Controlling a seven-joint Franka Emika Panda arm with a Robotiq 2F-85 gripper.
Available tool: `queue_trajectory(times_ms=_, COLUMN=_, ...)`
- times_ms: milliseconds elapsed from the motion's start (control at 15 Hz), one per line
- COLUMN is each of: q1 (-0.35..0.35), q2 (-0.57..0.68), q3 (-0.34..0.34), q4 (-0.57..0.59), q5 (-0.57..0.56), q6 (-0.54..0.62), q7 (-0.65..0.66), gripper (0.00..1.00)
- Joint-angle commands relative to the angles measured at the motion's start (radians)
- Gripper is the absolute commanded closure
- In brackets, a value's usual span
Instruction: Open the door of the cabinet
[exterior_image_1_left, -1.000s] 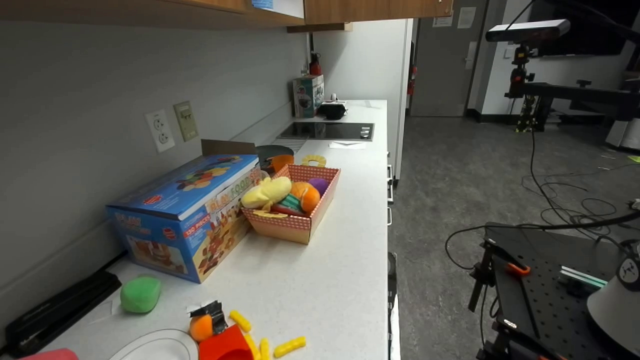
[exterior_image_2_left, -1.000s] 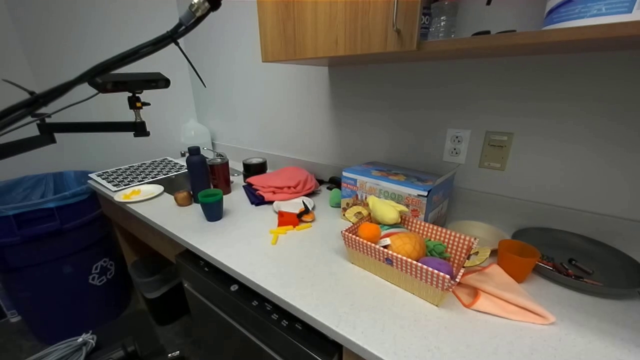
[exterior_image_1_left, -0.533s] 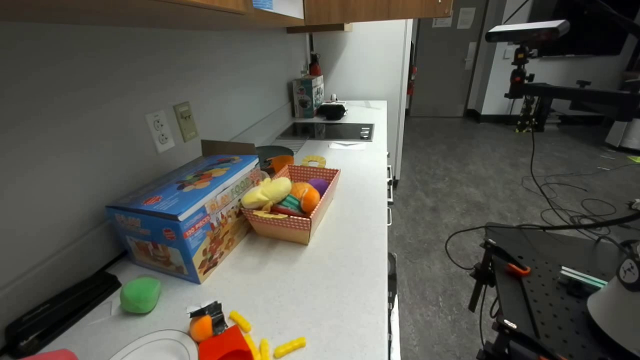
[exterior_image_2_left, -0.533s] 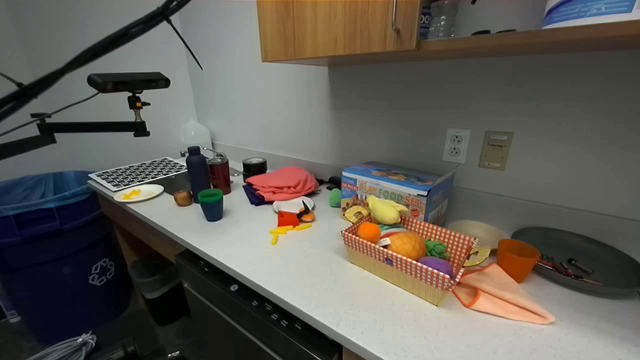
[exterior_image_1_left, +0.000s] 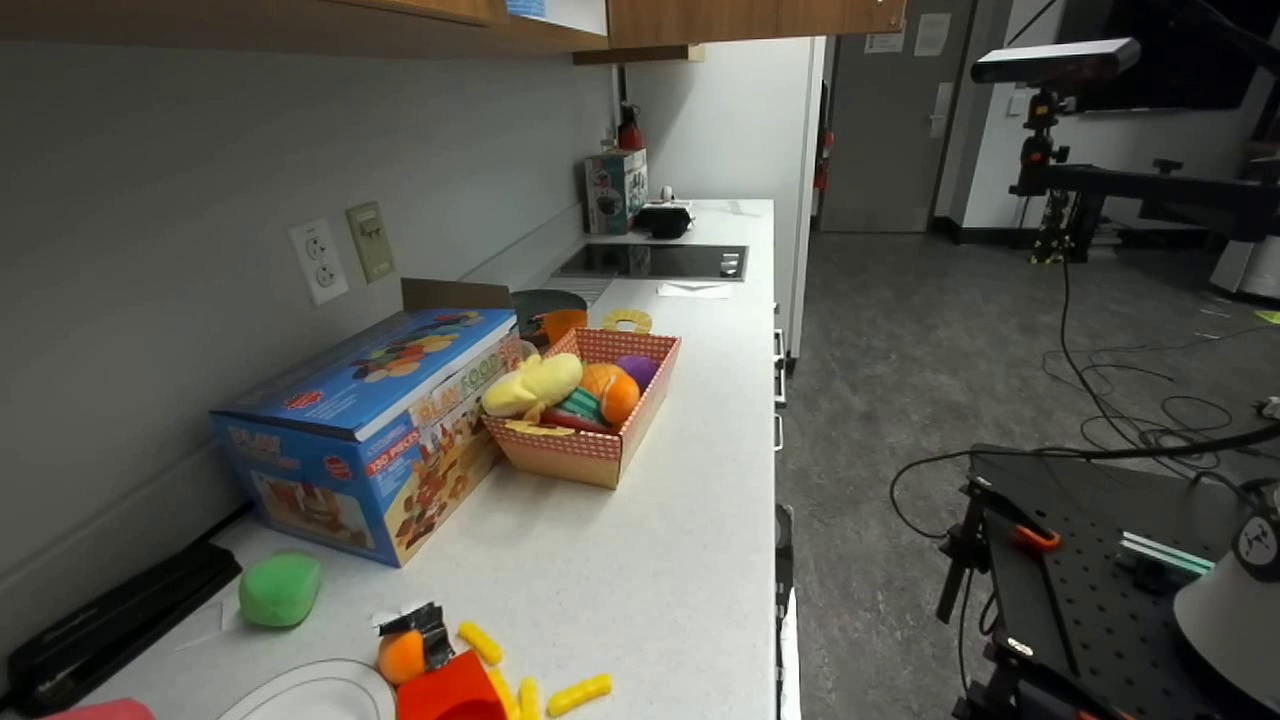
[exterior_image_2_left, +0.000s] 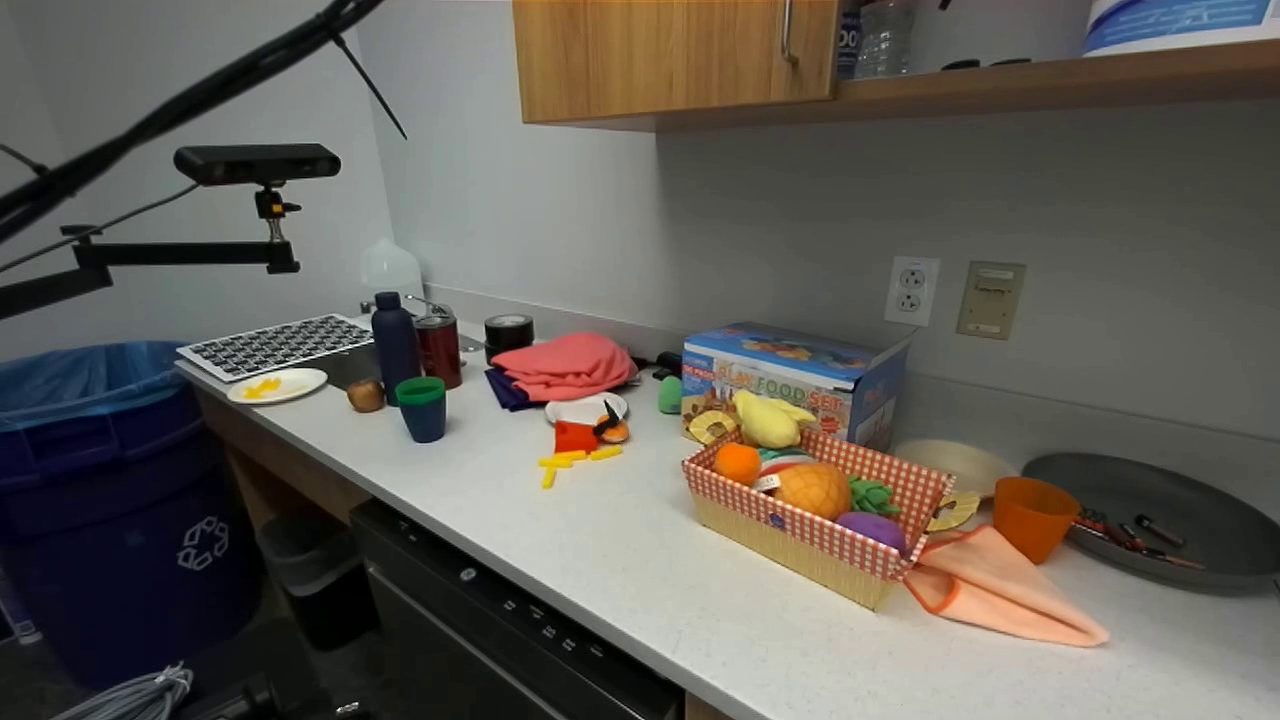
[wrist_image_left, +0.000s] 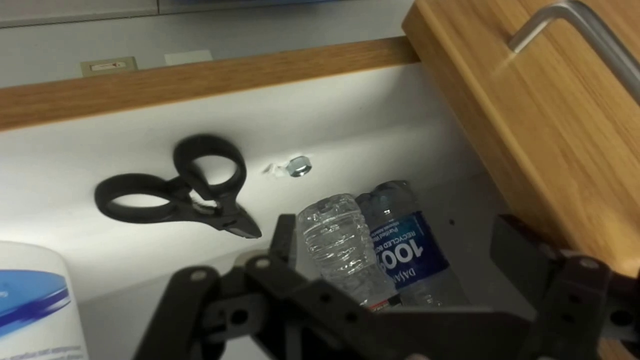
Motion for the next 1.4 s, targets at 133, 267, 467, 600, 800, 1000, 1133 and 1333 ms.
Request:
queue_trajectory(times_ms=133, q1=0.015, q2=-0.128, q3=0.048, q4=-0.123, q5=0.073, q6=-0.059, q7=-0.023, gripper=0.00)
queue_trajectory(times_ms=267, q1=0.013, q2=-0.170, q3=0.046, q4=-0.180, q5=0.075, q6=-0.053, q7=-0.040, gripper=0.00)
queue_trajectory(times_ms=467, q1=0.005, q2=-0.226, q3=0.042, q4=-0.253, q5=0.080, q6=-0.052, q7=-0.071, gripper=0.00)
queue_trajectory(times_ms=600, q1=-0.002, q2=-0.266, q3=0.039, q4=-0.303, q5=0.083, q6=-0.055, q7=-0.097, gripper=0.00)
queue_trajectory(times_ms=800, q1=-0.013, q2=-0.328, q3=0.033, q4=-0.376, q5=0.087, q6=-0.062, q7=-0.141, gripper=0.00)
queue_trajectory(times_ms=1000, q1=-0.025, q2=-0.394, q3=0.024, q4=-0.453, q5=0.093, q6=-0.073, q7=-0.195, gripper=0.00)
queue_trajectory(times_ms=1133, q1=-0.032, q2=-0.441, q3=0.018, q4=-0.504, q5=0.095, q6=-0.087, q7=-0.232, gripper=0.00)
queue_trajectory(times_ms=1333, q1=0.013, q2=-0.509, q3=-0.044, q4=-0.570, q5=0.093, q6=-0.125, q7=-0.280, gripper=0.00)
